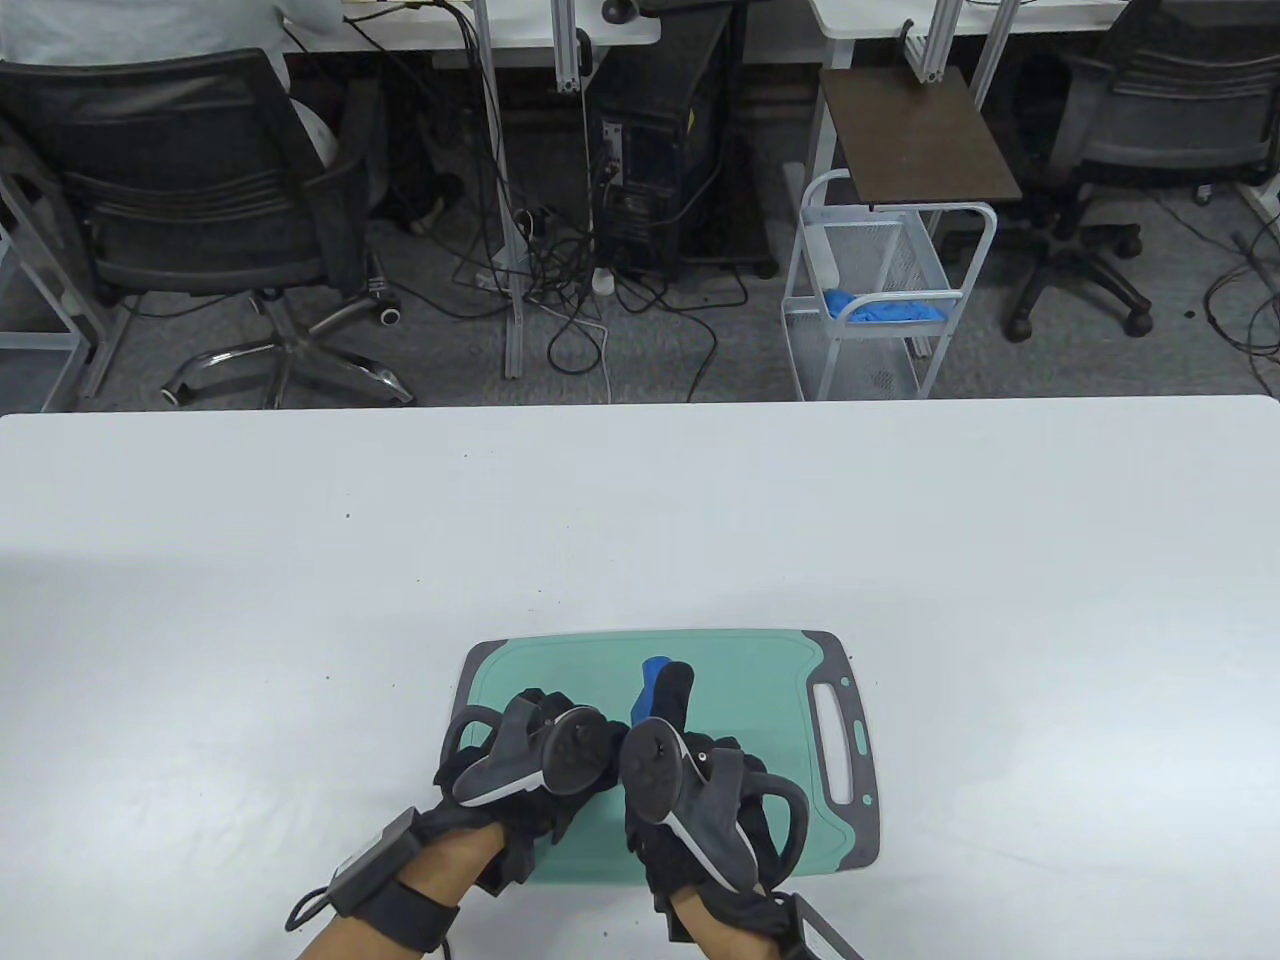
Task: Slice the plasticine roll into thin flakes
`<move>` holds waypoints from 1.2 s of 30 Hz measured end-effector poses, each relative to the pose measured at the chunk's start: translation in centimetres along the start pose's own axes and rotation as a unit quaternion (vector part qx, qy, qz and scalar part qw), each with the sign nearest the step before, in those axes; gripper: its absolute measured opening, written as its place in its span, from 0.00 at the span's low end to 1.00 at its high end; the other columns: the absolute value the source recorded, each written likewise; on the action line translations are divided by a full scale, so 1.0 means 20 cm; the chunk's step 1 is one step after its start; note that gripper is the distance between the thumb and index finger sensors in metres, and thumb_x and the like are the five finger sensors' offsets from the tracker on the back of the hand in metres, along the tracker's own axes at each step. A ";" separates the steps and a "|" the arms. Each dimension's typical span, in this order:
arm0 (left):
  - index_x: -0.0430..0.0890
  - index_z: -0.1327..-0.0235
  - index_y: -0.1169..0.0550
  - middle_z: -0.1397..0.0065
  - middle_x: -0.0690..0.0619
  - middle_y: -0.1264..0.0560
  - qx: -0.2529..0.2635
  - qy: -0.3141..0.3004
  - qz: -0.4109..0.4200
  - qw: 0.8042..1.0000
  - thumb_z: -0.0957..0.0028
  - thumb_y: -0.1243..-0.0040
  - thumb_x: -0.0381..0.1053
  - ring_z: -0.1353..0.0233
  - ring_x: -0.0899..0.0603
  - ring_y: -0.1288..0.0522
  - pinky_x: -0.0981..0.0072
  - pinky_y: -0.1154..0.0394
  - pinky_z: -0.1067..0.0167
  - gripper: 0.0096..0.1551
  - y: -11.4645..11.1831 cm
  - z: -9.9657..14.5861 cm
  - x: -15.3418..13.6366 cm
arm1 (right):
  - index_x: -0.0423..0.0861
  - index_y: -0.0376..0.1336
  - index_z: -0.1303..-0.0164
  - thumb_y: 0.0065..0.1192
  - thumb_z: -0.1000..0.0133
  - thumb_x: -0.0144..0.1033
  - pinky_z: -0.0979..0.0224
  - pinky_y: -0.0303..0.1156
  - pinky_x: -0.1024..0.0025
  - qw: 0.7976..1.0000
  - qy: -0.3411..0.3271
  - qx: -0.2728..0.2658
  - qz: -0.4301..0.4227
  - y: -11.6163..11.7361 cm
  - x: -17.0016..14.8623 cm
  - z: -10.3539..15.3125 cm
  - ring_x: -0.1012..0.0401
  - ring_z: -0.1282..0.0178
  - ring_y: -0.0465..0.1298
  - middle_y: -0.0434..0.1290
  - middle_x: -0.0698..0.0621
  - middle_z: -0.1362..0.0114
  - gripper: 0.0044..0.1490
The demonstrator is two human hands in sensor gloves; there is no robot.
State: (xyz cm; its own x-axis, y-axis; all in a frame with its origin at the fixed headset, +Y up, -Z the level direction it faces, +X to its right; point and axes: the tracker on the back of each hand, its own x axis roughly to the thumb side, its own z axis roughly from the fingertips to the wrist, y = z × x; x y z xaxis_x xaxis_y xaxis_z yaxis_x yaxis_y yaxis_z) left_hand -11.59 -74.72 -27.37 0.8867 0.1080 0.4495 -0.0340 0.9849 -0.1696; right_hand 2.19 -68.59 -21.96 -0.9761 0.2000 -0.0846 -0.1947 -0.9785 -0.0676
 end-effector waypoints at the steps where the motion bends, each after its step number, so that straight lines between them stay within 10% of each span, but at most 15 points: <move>1: 0.63 0.46 0.19 0.35 0.63 0.17 0.000 -0.001 -0.003 1.000 0.62 0.30 0.62 0.31 0.42 0.20 0.41 0.30 0.27 0.28 0.00 0.00 0.00 | 0.44 0.45 0.23 0.70 0.51 0.45 0.42 0.76 0.40 1.000 0.000 0.001 0.002 0.00 0.00 0.00 0.48 0.59 0.84 0.81 0.50 0.68 0.53; 36: 0.64 0.46 0.19 0.35 0.63 0.17 -0.005 0.003 0.006 1.000 0.62 0.31 0.63 0.30 0.42 0.21 0.42 0.30 0.26 0.27 0.00 0.00 0.00 | 0.43 0.43 0.23 0.69 0.50 0.45 0.42 0.76 0.39 0.998 -0.015 -0.013 0.061 0.10 0.08 0.01 0.48 0.59 0.84 0.80 0.50 0.67 0.53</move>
State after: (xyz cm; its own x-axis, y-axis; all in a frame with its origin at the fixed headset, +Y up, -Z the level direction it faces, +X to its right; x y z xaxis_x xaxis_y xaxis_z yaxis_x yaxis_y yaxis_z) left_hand -11.64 -74.76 -27.40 0.8886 0.1199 0.4426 -0.0409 0.9821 -0.1840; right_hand 0.21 -70.31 -22.11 -0.9950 0.0767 -0.0633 -0.0712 -0.9938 -0.0850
